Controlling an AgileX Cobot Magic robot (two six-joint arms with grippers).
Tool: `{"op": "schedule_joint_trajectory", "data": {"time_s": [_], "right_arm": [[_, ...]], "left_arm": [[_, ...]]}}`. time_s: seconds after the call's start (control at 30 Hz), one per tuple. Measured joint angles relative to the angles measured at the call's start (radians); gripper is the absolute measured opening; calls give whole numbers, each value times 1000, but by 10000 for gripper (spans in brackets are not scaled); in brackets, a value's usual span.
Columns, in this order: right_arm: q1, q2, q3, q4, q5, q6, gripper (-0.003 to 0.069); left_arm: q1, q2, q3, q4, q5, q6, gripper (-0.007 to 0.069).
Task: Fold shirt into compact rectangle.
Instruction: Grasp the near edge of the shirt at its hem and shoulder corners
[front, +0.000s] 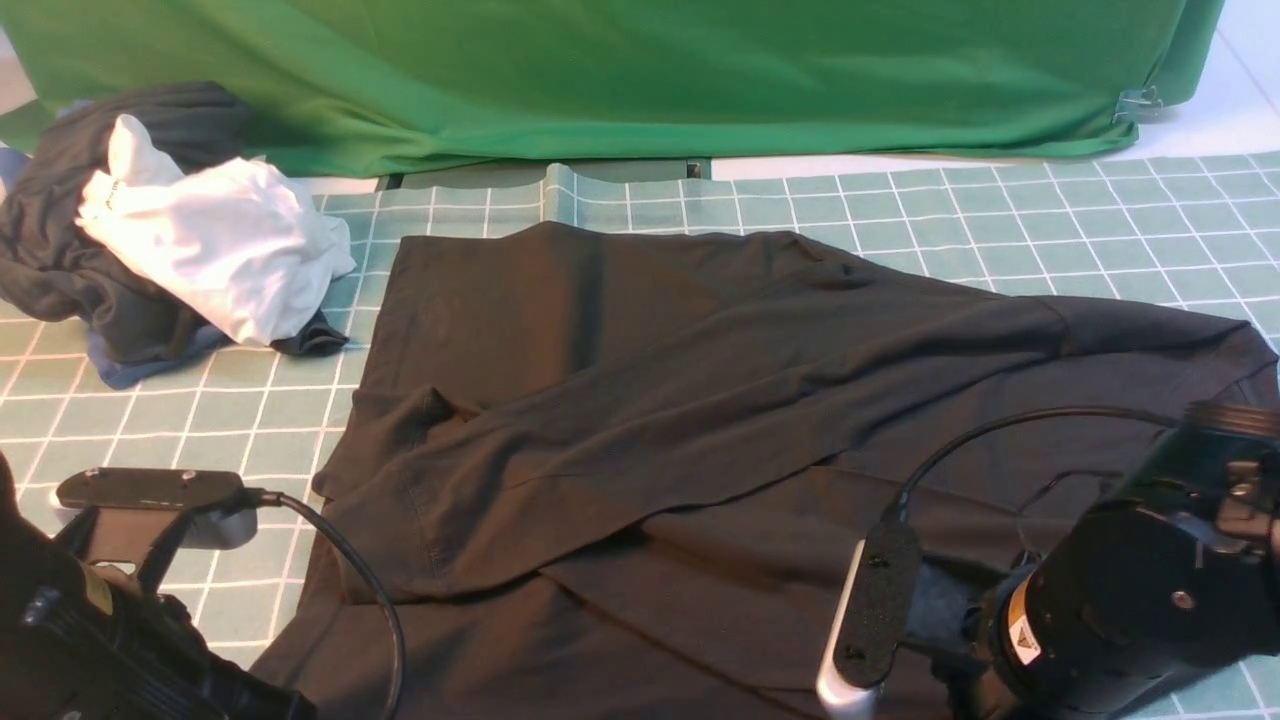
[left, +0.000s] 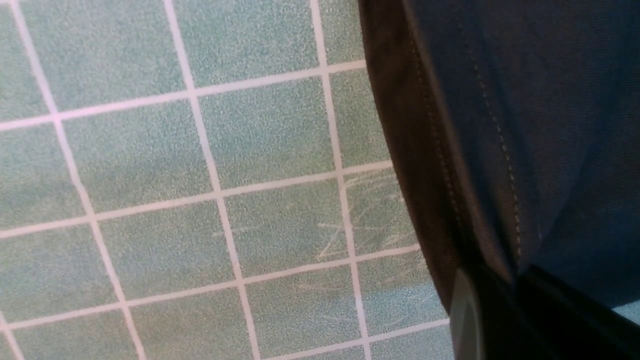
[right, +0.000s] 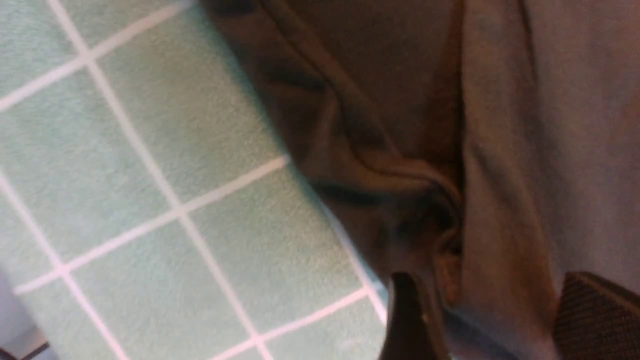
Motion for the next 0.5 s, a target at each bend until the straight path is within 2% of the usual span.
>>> {"op": "schedule_joint_trajectory", "data": {"time_s": [0.13, 0.17, 0.2, 0.23, 0.27, 0.37, 0.5], "right_arm": [[0, 21, 0, -3, -18, -9, 295], [0, 29, 0, -3, -21, -22, 179], [0, 29, 0, -3, -21, -23, 179], [0, 31, 0, -5, -22, -23, 108], [0, 31, 0, -7, -22, -23, 68], [0, 18, 0, -10, -23, -14, 41], [-1, -42, 1, -19, -22, 10, 40]], "left_arm": [[0, 0, 0, -8, -16, -17, 6], [0, 0, 0, -18, -26, -18, 6], [0, 0, 0, -19, -26, -18, 6], [0, 0, 0, -22, -36, -18, 6], [0, 0, 0, -25, -44, -21, 6], [0, 0, 0, -26, -66, -36, 6], [0, 0, -4, -26, -68, -43, 6]]}}
